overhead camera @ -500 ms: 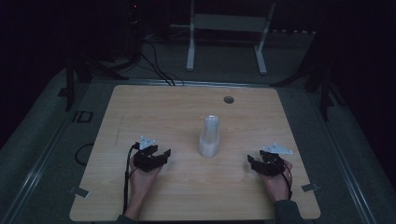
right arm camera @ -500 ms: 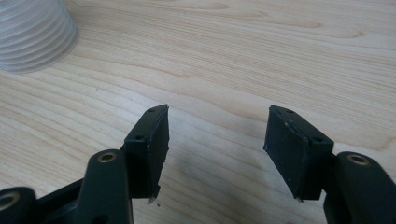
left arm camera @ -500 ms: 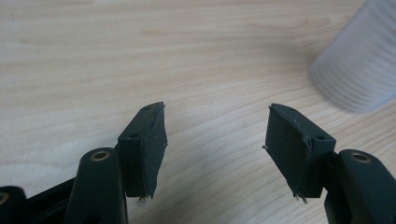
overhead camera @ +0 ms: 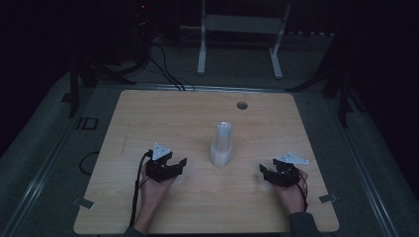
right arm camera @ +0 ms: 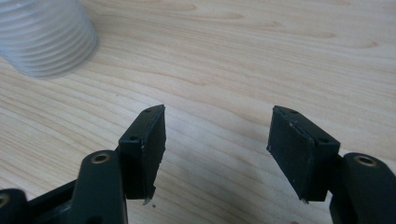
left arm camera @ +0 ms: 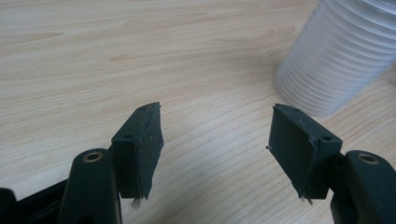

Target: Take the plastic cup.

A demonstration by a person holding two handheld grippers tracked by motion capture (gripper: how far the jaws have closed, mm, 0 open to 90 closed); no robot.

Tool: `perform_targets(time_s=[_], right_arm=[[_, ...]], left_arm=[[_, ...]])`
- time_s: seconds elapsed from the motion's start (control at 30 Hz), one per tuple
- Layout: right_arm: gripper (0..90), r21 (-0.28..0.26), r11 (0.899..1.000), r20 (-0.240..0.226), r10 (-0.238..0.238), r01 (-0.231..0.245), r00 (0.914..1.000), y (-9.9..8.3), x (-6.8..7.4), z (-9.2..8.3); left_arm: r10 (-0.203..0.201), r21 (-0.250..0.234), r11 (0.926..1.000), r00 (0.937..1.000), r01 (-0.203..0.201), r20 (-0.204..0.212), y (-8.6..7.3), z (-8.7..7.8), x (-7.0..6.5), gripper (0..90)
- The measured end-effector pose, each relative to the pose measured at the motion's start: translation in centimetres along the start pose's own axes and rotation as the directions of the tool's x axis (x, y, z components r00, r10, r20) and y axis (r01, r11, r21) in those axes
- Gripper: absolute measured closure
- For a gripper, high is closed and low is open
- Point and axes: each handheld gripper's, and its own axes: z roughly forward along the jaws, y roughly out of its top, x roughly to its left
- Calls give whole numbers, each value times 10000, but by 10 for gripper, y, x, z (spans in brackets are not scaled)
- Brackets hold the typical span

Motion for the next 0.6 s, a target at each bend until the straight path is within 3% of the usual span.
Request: perform_targets(time_s=[0.33,0.43,0.6], right_arm=[[390,-357,9990,-287,-286,276,9992,16,11,-12],[412,-459,9978,-426,-489,469,9979,24,16,-16],[419,-764,9949,-605,-701,654,9957,42,23,-23]], left_arm=[[665,-47,9978,9973,-664,299,9,5,-15,341],[838,-177,9964,9962,-834,245,12,5,-20,333],[1131,-463,9928,9923,-1108,499,19,5,-28,322]])
